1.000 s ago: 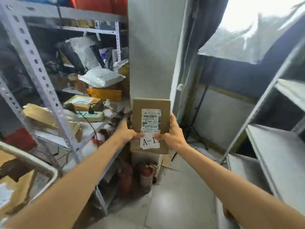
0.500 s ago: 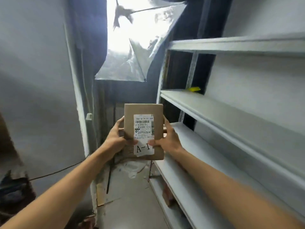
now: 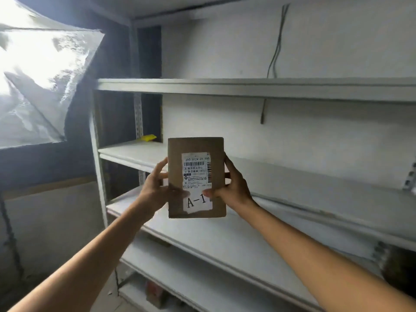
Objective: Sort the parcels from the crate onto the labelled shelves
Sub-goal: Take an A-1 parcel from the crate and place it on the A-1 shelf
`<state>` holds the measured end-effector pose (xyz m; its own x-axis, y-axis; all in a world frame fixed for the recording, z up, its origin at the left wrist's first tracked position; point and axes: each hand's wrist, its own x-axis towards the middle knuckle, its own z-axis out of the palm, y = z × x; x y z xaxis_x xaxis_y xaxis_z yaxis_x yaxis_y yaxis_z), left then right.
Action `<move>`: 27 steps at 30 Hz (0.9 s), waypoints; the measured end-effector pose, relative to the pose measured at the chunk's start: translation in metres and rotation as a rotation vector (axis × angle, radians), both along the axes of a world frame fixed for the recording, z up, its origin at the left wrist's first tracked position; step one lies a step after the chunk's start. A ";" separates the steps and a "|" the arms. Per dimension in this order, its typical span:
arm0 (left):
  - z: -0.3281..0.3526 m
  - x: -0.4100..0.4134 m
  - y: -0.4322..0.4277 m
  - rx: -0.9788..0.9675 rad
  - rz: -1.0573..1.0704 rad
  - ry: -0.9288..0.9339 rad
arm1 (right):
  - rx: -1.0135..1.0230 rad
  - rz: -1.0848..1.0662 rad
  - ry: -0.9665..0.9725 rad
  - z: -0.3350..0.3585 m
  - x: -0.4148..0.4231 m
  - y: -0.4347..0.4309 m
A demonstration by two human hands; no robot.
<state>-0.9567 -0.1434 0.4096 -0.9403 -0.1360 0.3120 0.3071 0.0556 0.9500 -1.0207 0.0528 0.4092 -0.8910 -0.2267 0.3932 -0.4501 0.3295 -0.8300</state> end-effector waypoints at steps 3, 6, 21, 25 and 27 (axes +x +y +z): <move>0.008 -0.021 0.053 0.008 -0.100 -0.004 | 0.001 -0.120 0.015 0.007 0.004 0.058; 0.013 -0.043 0.108 -0.026 -0.150 0.003 | -0.025 -0.224 0.024 0.011 0.006 0.112; 0.043 -0.133 0.336 -0.091 -0.488 0.029 | -0.071 -0.584 0.092 0.030 -0.005 0.331; 0.050 -0.139 0.366 -0.061 -0.554 0.066 | -0.067 -0.667 0.142 0.038 0.001 0.354; 0.055 -0.136 0.371 -0.062 -0.572 0.079 | -0.072 -0.690 0.164 0.043 0.007 0.356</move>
<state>-1.0924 0.2272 0.4645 -0.8324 0.4077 0.3753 0.3746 -0.0850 0.9233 -1.0134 0.4090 0.4520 -0.7501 0.3992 0.5273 -0.2793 0.5315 -0.7997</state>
